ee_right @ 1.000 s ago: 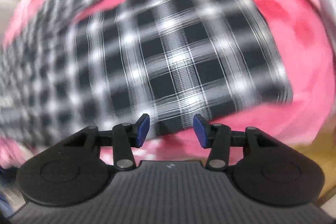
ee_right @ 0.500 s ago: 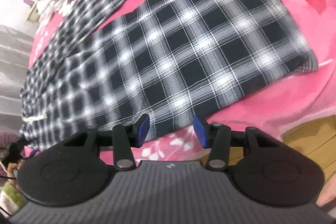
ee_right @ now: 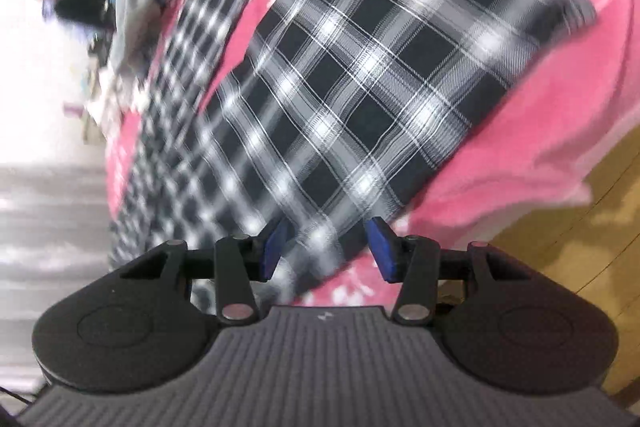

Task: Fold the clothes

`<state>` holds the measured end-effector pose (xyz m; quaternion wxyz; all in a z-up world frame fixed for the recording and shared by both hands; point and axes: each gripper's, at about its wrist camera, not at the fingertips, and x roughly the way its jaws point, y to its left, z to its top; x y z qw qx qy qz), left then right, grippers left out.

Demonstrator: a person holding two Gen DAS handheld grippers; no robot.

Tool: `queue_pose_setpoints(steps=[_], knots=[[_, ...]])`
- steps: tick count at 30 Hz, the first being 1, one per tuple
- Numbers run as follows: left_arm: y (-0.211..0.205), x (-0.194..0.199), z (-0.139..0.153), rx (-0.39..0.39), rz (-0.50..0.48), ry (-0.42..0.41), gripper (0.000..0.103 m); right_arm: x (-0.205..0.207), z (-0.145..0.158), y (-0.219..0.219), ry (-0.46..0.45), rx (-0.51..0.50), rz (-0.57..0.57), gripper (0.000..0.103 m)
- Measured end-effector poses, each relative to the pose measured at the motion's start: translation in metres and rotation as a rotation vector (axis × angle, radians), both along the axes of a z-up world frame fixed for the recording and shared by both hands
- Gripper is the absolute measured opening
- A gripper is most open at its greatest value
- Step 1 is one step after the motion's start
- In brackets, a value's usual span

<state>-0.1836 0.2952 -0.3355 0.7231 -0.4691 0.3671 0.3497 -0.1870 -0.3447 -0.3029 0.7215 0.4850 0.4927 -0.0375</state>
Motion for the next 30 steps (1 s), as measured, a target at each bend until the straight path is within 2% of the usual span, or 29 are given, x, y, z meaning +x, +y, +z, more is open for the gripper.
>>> queue_pose_setpoints(steps=[8, 23, 27, 30], knots=[[-0.002, 0.008, 0.003, 0.017, -0.032, 0.055, 0.019, -0.002, -0.028, 0.007, 0.036, 0.17, -0.127, 0.045], [-0.01, 0.006, 0.006, 0.041, -0.036, 0.06, 0.02, -0.022, -0.061, 0.002, 0.124, 0.281, -0.24, 0.045], [-0.009, 0.004, 0.005, 0.04, -0.041, 0.051, 0.02, -0.02, -0.055, 0.003, 0.078, 0.288, -0.254, 0.045], [-0.007, 0.003, 0.004, 0.038, -0.037, 0.042, 0.02, -0.019, -0.06, 0.003, 0.104, 0.279, -0.257, 0.043]])
